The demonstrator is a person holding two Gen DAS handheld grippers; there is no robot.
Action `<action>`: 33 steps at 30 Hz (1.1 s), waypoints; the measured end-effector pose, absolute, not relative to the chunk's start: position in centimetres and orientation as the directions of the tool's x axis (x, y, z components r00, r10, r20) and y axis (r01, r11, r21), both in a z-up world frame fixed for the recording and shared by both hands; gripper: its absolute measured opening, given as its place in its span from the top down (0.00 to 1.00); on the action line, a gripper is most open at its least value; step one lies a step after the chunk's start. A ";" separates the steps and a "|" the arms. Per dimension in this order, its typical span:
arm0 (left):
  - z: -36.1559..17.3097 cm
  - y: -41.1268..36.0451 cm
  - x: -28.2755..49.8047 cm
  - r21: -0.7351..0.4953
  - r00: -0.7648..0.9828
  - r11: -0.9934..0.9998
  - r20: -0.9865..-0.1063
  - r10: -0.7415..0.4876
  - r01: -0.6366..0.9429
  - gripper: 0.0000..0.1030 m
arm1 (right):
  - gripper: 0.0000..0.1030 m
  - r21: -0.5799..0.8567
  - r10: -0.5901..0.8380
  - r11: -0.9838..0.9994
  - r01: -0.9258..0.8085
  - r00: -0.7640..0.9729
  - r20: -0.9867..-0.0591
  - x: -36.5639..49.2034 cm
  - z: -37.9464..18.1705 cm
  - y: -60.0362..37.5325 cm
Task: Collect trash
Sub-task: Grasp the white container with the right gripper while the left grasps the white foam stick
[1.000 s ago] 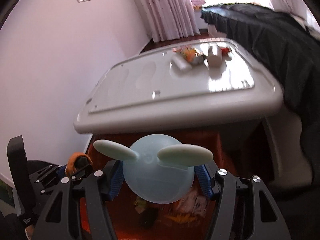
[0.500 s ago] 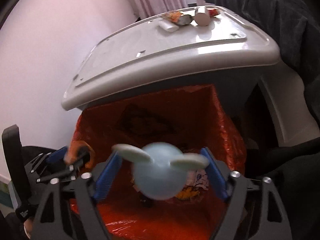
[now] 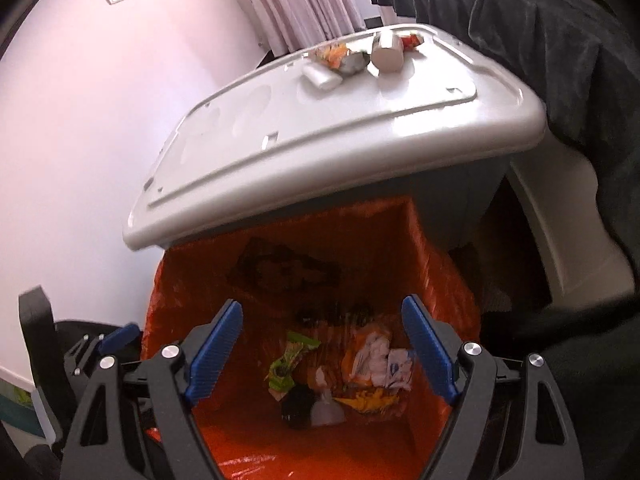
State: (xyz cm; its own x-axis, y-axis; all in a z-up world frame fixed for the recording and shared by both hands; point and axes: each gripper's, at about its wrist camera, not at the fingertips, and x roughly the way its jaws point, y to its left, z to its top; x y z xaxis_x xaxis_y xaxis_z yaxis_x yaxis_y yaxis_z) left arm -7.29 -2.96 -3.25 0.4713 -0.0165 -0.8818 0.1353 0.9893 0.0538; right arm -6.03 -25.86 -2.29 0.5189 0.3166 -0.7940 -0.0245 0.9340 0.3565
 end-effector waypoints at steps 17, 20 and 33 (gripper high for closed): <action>1.2 -5.0 2.6 -0.075 0.507 0.983 -0.849 -0.150 0.166 0.20 | 0.29 0.396 0.261 0.906 0.148 0.540 -0.800 22.3 1.5 -34.1; 1.0 -4.8 3.9 -0.062 0.521 0.986 -0.843 -0.134 0.154 0.20 | 0.36 0.381 0.239 0.902 0.201 0.501 -0.832 26.6 0.3 -34.0; 0.1 -3.6 3.7 -0.074 0.529 0.988 -0.838 -0.136 0.138 0.20 | 0.54 0.201 0.061 0.928 0.313 0.405 -0.912 29.4 -3.0 -30.8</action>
